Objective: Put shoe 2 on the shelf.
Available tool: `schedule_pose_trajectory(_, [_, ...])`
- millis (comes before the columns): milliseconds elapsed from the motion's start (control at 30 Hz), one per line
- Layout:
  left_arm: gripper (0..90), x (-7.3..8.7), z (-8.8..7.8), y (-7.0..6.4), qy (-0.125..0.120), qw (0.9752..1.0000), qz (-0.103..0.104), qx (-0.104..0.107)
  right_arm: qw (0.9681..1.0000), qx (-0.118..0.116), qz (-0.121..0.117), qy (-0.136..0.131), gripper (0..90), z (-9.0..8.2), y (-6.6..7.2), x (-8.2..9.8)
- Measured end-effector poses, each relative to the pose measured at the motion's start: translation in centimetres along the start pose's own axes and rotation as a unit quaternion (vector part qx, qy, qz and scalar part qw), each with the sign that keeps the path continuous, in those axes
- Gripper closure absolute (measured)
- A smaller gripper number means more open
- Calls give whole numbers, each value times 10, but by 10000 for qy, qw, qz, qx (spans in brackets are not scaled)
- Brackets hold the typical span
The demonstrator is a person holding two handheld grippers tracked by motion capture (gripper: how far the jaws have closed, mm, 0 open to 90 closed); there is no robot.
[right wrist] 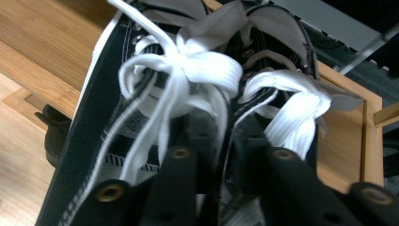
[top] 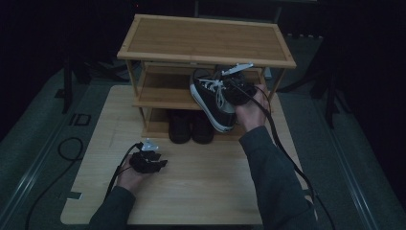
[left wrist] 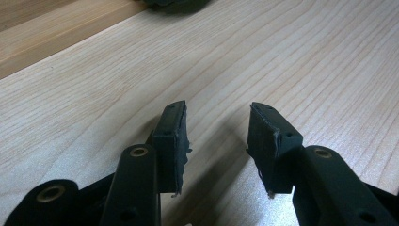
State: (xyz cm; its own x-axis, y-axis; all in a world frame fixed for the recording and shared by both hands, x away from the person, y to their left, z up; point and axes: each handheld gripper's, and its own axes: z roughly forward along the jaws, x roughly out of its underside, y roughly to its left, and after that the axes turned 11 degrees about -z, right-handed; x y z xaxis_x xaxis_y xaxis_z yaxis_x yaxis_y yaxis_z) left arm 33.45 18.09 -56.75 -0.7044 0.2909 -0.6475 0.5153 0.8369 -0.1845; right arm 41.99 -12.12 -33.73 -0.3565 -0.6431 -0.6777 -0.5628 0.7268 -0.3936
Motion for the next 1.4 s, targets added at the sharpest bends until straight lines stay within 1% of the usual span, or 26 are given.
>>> schedule_pose_trajectory(33, [583,0,0,0,-2,10000,-1,-2,10000,-17,-17,-13,733,-1,-1,0])
schedule_pose_trajectory(67, [583,0,0,0,0,10000,-7,3,10000,-9,-51,-36,660,-2,-2,-1])
schedule_pose_trajectory(100, [582,0,0,0,-2,10000,-6,-3,10000,11,-71,-8,643,-3,-4,-2])
schedule_pose_trajectory(133, [583,0,0,0,6,10000,-15,1,10000,-36,-62,15,634,-5,-6,-2])
schedule_pose_trajectory(167, [583,0,0,0,1,10000,-8,-1,9999,-111,-107,-2,632,-6,-8,-1])
schedule_pose_trajectory(200, [582,0,0,0,1,10000,-8,-1,9999,-111,-107,-2,632,-6,-8,-1])
schedule_pose_trajectory(233, [582,0,0,0,-1,10000,-17,-1,9998,-128,-180,-9,624,-7,-8,-1])
schedule_pose_trajectory(267, [583,0,0,0,-2,10000,-12,-4,9991,-203,-383,-8,601,-9,-10,0])
schedule_pose_trajectory(300, [583,0,0,0,1,10000,-15,-3,9989,-239,-403,-4,592,-9,-11,1])
schedule_pose_trajectory(333, [582,0,0,0,-2,10000,-11,-4,9987,-306,-406,-12,591,-10,-13,1])
schedule_pose_trajectory(400, [582,0,0,0,-6,10000,-19,1,9980,-383,-500,-63,583,-12,-15,2])
schedule_pose_trajectory(467, [582,0,0,1,-5,10000,-29,4,9979,-410,-497,-117,584,-15,-17,3])
schedule_pose_trajectory(500, [581,0,0,0,-4,10000,-34,6,9974,-470,-515,-193,588,-17,-18,3])
schedule_pose_trajectory(533, [579,0,0,0,1,10000,-46,10,9970,-545,-500,-216,590,-19,-19,4])
schedule_pose_trajectory(633, [577,0,0,0,-1,10000,-53,4,9965,-563,-526,-311,594,-24,-21,4])
schedule_pose_trajectory(700, [576,0,0,1,-11,10000,-86,-1,9967,-545,-510,-324,595,-27,-23,5])
schedule_pose_trajectory(767, [576,0,0,1,-7,9999,-104,-17,9964,-629,-458,-341,606,-29,-26,6])
schedule_pose_trajectory(800, [576,0,0,1,-9,9999,-113,-21,9964,-635,-453,-343,605,-29,-27,6])
schedule_pose_trajectory(867, [578,-1,-1,2,-5,9999,-171,-21,9960,-700,-434,-342,610,-29,-28,7])
schedule_pose_trajectory(1000, [589,-1,-1,2,32,9997,-206,-88,9955,-763,-469,-313,610,-29,-27,9])
schedule_pose_trajectory(1067, [590,-3,-2,1,83,9998,-173,-94,9950,-793,-491,-363,610,-30,-26,8])
schedule_pose_trajectory(1167, [604,-5,-5,-2,31,9998,-199,-42,9938,-868,-535,-437,610,-32,-25,8])
schedule_pose_trajectory(1200, [605,-7,-7,-3,2,9999,-162,-19,9936,-862,-580,-433,611,-32,-25,8])
schedule_pose_trajectory(1233, [605,-7,-7,-3,2,9999,-162,-19,9936,-862,-580,-433,611,-32,-25,8])
schedule_pose_trajectory(1300, [611,-11,-11,-6,-25,10000,-88,20,9937,-861,-603,-399,619,-33,-26,9])
schedule_pose_trajectory(1400, [622,-16,-16,-8,-69,9999,-60,96,9925,-946,-640,-429,630,-36,-26,9])
